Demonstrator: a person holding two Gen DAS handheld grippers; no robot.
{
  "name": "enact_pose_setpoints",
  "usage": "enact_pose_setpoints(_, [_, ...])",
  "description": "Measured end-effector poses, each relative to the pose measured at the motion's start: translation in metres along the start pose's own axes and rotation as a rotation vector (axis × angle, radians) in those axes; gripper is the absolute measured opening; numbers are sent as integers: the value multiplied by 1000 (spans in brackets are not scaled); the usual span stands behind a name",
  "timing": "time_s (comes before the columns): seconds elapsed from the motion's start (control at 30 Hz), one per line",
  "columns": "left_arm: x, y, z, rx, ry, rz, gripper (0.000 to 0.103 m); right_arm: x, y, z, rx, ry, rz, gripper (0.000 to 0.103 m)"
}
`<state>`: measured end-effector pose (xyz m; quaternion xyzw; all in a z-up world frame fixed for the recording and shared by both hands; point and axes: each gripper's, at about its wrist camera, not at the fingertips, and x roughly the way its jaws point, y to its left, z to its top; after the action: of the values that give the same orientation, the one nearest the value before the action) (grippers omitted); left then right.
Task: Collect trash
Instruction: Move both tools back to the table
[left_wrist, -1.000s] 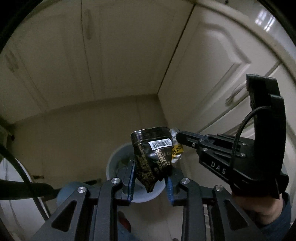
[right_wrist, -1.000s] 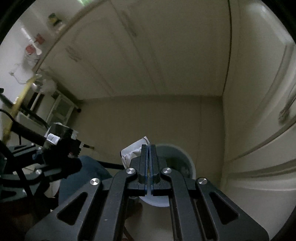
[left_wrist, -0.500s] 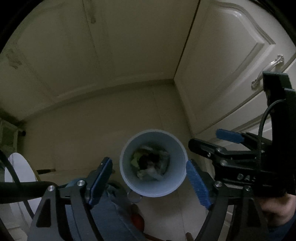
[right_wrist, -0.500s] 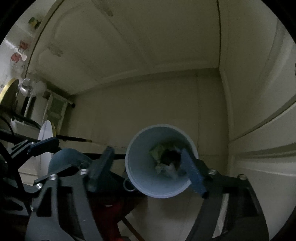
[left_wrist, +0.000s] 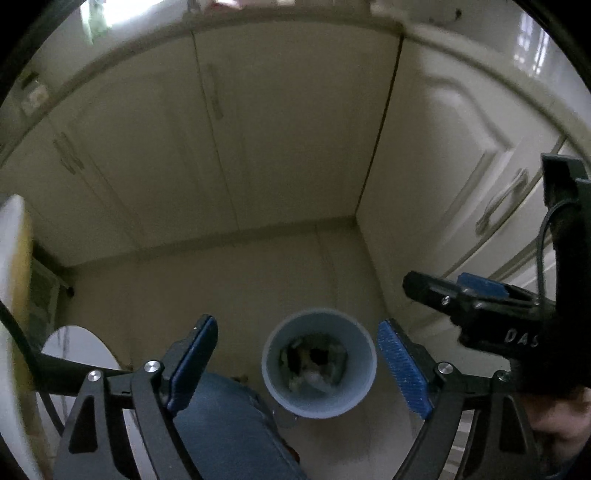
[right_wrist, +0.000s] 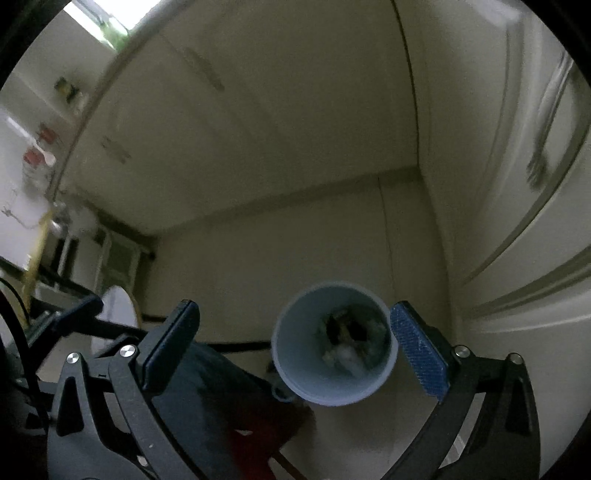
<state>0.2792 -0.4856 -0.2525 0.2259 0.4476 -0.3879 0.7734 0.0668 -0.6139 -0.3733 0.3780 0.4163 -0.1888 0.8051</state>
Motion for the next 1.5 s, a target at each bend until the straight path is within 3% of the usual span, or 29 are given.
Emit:
enact_pose_setpoints(0.17, [-59,14,1,-21,-133,-1,91,-59,34,15,-23,-131,28,103])
enact_pose_setpoints(0.33, [-125,38,-13,-83,-275,43,96,-112,86,21,-87,-244,70,103])
enact_pose_setpoints(0.37, [-135,30,-26,-96,-290,51,96,-121,100,22,-109,-265,81,103])
enact_pose_setpoints(0.7, [-235,93,-96,-270,-455,190,101,-172,245,1,-330,-356,190,103])
enact_pose_setpoints(0.87, [-301,149,-157,-382,-510,314,102,-173,335,-23,-465,-367,228,103])
enact_pose_setpoints(1.17, [-352,203,-235,-568,-539,454,102,-146,462,-57,-652,-322,298,103])
enact_pose_setpoints(1.27, [-364,211,-247,-614,-529,470,102,-130,491,-65,-702,-300,299,103])
enact_pose_setpoints(1.5, [-342,261,-228,-680,-468,480,102,-74,528,-61,-750,-202,245,103])
